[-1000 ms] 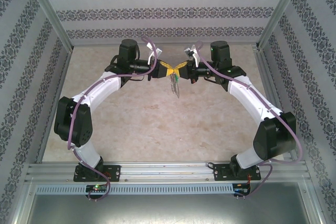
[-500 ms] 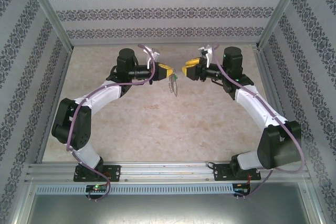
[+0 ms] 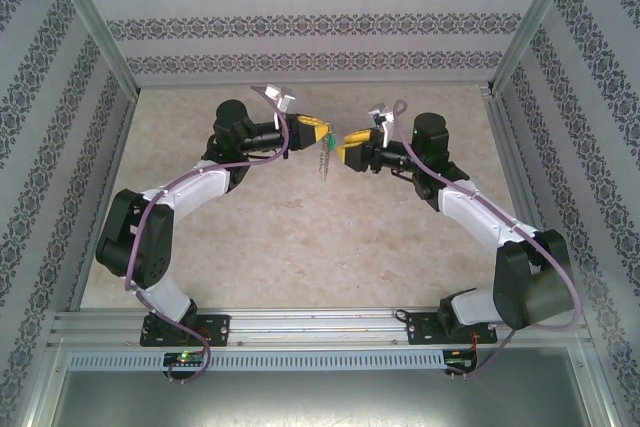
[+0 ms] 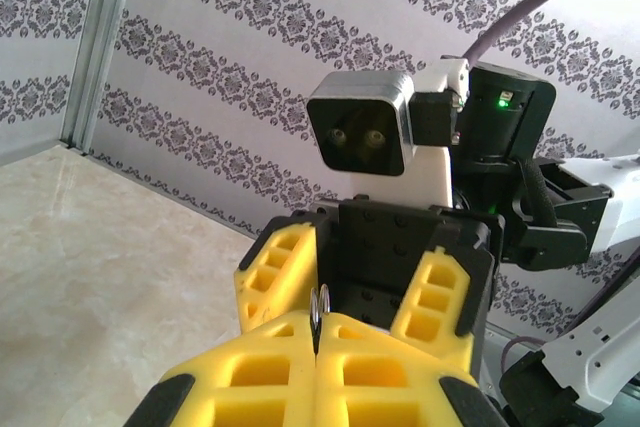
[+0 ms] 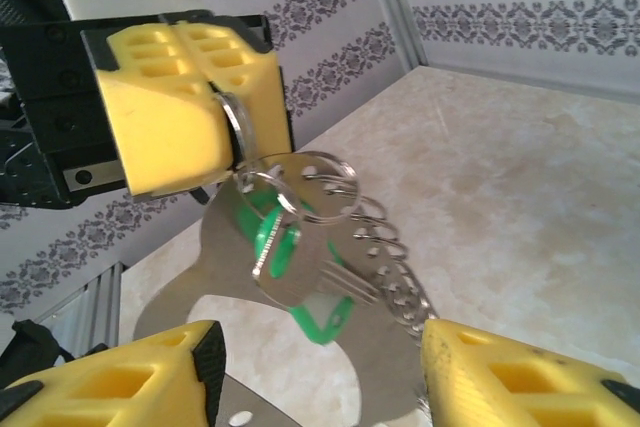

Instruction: Put the keys on the keyring

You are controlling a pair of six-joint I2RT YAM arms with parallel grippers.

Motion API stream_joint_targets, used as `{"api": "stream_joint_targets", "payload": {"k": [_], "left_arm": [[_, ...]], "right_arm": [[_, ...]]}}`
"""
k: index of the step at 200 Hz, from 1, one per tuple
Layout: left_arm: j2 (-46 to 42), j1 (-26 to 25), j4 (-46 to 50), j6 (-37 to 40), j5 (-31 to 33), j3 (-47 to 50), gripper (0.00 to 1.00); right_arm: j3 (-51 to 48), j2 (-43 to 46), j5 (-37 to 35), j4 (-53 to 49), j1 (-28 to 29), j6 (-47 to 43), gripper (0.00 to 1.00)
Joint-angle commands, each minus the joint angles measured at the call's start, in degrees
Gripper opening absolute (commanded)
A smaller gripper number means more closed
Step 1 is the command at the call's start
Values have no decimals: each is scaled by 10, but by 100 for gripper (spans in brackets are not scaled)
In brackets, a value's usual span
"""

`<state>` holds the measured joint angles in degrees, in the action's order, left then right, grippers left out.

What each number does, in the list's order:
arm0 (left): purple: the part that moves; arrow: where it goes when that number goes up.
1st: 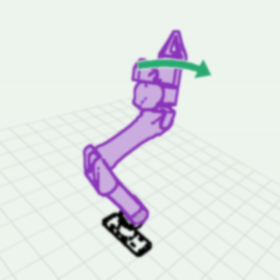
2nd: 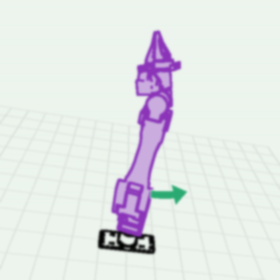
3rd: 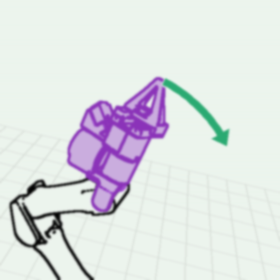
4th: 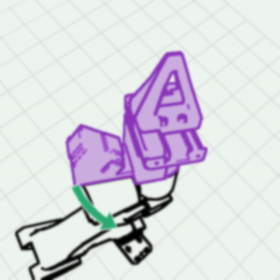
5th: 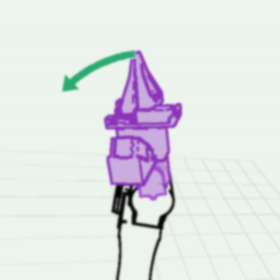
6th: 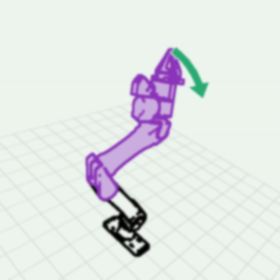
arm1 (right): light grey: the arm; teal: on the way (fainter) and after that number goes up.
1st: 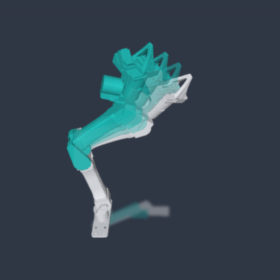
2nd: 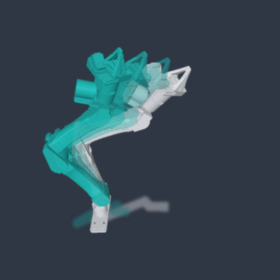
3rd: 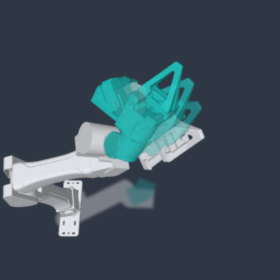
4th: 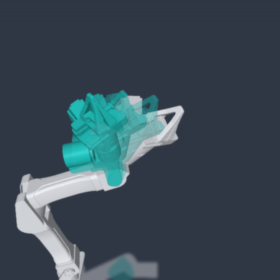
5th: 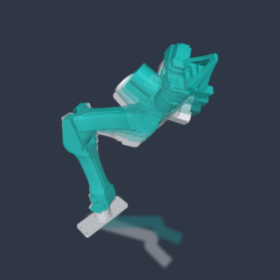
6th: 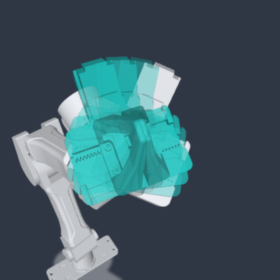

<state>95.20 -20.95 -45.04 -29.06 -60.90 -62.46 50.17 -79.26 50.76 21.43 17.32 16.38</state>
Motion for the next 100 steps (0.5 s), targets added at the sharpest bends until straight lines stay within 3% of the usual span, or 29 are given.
{"api": "stream_joint_targets", "payload": {"k": [1, 100], "left_arm": [[-29, -5, -59, -20, 3, 3, 0], [-34, -4, -61, -23, 0, 4, 0]], "right_arm": [[2, 10, -8, 25, 15, -6, 58], [50, -34, -17, 21, 30, -9, 53]]}}
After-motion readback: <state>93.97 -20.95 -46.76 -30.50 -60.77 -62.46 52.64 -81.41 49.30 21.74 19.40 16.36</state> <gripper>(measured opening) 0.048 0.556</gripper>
